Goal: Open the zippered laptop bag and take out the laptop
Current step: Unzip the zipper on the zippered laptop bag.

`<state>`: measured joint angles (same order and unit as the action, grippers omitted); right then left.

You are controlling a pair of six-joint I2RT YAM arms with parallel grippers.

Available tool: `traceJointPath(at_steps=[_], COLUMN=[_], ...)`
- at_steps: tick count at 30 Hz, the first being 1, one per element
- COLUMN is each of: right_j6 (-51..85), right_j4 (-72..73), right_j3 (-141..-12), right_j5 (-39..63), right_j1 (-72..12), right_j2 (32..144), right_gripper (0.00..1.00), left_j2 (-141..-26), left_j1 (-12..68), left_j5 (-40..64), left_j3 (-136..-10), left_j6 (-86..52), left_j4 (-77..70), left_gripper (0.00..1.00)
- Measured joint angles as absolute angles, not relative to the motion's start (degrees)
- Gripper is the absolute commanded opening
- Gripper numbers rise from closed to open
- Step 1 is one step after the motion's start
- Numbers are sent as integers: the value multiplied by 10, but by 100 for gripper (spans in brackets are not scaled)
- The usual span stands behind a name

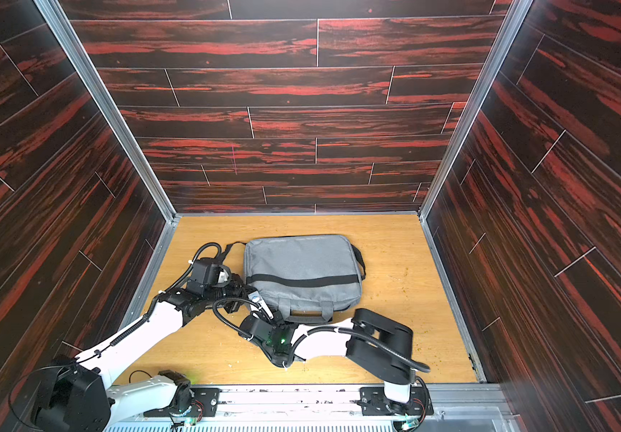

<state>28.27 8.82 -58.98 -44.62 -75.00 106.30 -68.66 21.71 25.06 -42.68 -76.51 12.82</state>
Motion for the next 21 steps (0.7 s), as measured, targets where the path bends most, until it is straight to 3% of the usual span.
traceJointPath(at_steps=[6,14,17,21], right_j6=[304,293,304,334], right_j4=[60,150,132,102], right_j3=[-626,-602,-614,-621], right_j5=[-474,-451,-454,-459], right_j1=[-742,-732,-732,-731], right_j2=[1089,1089,1089,1089], right_gripper=[37,36,29,12], left_j2=[-687,-687,-687,-687], left_j1=[210,215,215,215], left_j5=[238,240,240,242], left_j3=[-427,-427,-427,-427], left_j6=[-768,-768,-769,-769], left_j4=[123,124,124,124], left_gripper=[0,0,0,0])
